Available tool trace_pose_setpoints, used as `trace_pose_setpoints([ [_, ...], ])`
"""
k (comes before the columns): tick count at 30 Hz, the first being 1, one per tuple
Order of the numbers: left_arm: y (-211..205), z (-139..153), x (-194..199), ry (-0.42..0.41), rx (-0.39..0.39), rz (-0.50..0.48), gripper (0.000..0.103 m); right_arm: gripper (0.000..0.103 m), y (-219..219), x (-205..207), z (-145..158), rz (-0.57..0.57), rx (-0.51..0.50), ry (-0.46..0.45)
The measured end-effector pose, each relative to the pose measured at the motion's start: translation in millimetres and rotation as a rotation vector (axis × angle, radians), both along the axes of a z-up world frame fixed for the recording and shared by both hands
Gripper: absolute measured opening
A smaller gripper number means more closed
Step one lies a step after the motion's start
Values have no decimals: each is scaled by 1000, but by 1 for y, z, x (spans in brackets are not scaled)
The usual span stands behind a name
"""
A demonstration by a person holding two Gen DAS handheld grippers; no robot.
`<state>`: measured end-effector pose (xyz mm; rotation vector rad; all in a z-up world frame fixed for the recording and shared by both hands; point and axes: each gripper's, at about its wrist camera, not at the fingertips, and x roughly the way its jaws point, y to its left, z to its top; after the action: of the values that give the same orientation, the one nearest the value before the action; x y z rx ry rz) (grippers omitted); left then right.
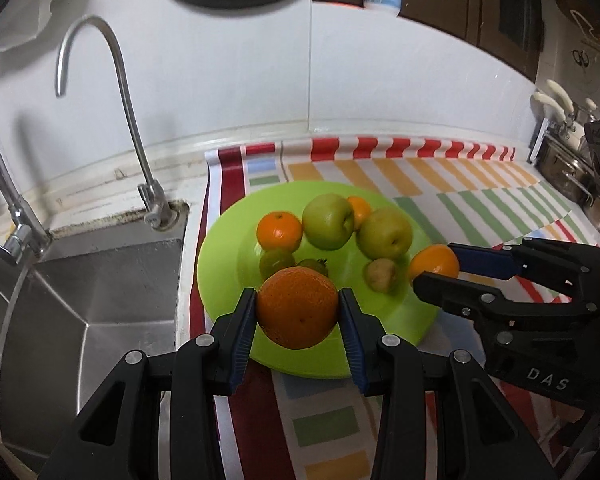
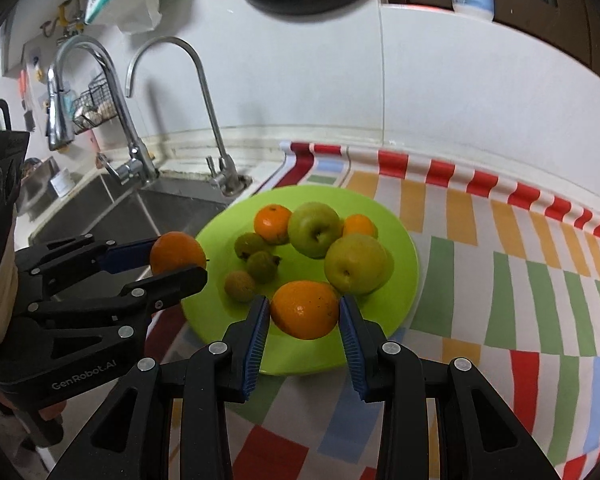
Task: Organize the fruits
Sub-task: 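Carry both held oranges over the green plate and lower them, then open both tools to release the oranges onto the plate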
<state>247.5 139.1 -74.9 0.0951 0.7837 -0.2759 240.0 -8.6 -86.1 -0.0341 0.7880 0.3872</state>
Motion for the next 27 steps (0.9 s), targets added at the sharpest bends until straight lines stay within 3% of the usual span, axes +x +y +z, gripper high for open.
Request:
trace_pose_setpoints([
  [12,7,-20,29,16,70,-37,40,37,24,21,-21,40,7,47],
  [16,10,-16,30,-8,66,-35,58,51,24,25,-19,11,2,36],
  [23,9,-6,13,-37,47,-18,58,51,7,13,-5,-60,-9,1],
  [27,6,7,-3,-63,20,7,59,60,-3,-1,3,-100,-28,-32],
])
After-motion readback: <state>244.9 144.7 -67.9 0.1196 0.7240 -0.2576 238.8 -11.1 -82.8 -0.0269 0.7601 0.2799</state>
